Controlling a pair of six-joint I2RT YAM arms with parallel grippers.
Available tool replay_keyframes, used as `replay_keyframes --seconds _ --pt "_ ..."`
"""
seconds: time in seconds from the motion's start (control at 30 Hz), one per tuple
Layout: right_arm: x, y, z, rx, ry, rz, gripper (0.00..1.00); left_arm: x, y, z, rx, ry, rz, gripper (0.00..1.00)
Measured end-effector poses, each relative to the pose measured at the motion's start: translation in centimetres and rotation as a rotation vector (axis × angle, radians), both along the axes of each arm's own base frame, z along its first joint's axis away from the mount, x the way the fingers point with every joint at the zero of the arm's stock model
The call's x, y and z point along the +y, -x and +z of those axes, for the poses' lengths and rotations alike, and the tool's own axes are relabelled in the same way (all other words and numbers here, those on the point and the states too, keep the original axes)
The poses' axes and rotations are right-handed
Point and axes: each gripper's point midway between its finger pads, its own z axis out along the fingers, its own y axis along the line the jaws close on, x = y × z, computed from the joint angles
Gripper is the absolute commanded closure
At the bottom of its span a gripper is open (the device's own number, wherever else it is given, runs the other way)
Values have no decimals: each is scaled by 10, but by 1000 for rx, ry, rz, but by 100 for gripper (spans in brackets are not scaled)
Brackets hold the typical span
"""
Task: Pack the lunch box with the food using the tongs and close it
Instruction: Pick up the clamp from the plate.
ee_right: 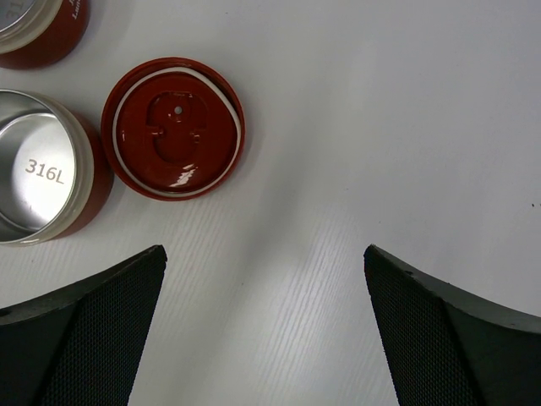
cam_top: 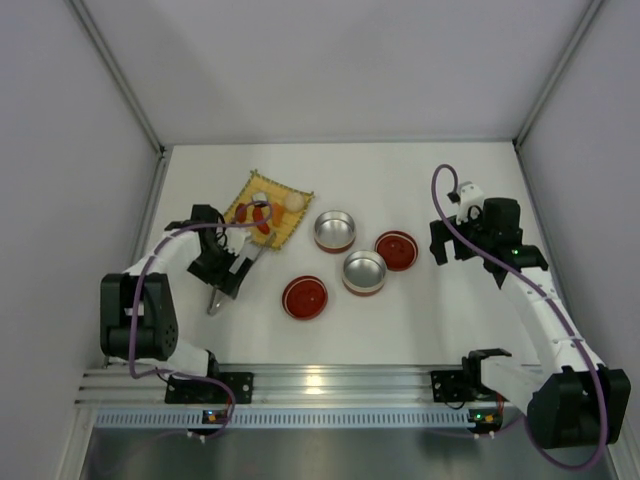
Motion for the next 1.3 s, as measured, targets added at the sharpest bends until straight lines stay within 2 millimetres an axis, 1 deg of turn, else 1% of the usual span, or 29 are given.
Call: replay_keyframes --seconds 0.27,0.4,0.63,0.77,0.83,0.93,1.1,1.13,1.23,1.3 --pt "-1 0 0 -2 7 0 1 -5 -26 -13 -79 26 7 2" --pt "-1 0 -1 2 7 0 1 -8 -30 -24 -62 41 12 2" --pt "-2 -1 -2 3 16 2 1 -8 -41 -24 -81 44 38 2" --pt "-2 -1 -2 1 20 5 1 -9 -41 -25 -83 47 41 7" --pt "-2 -1 -2 1 21 6 1 -8 -42 -25 -82 42 41 12" --pt "-2 -1 -2 1 21 6 0 -6 -43 -26 -82 31 40 16" --pt "-2 -1 -2 1 21 6 1 -4 -44 -25 -86 28 41 26" --pt "-2 -1 -2 1 21 6 1 -5 -44 -24 -88 34 41 31" --pt "-2 -1 -2 1 21 6 1 -12 -41 -19 -85 74 44 41" --pt "-2 -1 -2 1 20 7 1 -18 -37 -10 -95 101 47 44"
